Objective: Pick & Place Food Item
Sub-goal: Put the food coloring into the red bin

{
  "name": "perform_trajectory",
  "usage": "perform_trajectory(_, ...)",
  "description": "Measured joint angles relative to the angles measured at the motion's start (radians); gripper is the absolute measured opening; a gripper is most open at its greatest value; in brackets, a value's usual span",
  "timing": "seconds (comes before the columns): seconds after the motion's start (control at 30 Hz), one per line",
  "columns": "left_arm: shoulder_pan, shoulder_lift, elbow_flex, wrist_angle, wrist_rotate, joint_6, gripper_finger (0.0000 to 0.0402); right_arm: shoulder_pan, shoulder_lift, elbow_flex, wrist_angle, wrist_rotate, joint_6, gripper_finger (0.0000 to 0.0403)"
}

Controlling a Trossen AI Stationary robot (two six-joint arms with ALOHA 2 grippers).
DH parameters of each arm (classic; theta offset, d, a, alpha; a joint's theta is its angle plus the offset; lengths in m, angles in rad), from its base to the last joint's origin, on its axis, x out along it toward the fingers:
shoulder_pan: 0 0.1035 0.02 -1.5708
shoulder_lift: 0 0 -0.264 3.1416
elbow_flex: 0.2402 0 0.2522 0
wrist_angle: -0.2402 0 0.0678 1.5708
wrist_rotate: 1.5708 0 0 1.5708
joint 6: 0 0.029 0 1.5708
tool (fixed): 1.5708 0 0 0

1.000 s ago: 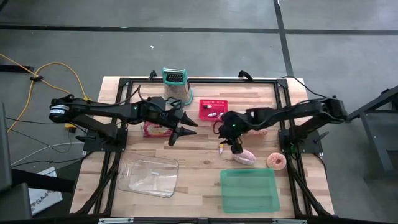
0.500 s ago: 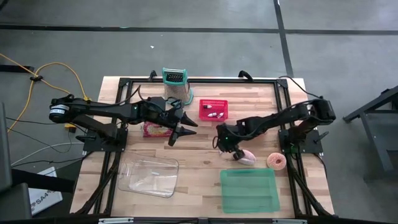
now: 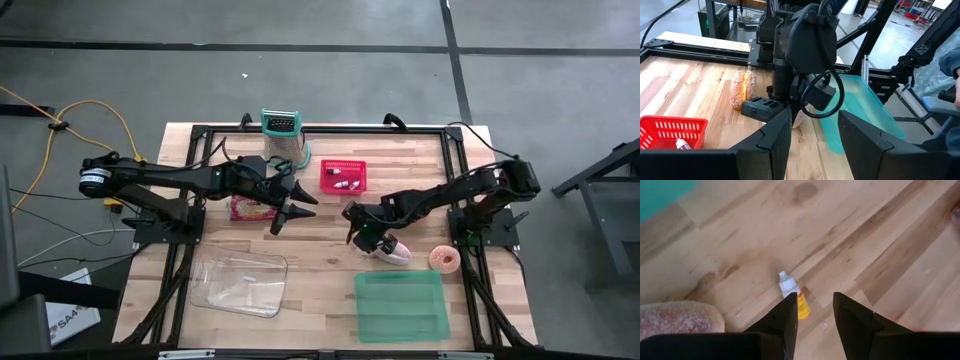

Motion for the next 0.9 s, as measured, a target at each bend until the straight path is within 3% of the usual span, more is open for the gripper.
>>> perform_trajectory(0.43,0.000,0.000,0.000,0.000,0.000,0.000,0.0158,-0.062,0.019,0.000,0.036,-0.122,-0.009,0.0114)
perform_trajectory(0.9,0.000,0.001,0.000,-0.011,-0.001,0.002,0.0158,-0.058,0.114,0.000,0.033,-0.115,-0.031,0.0114)
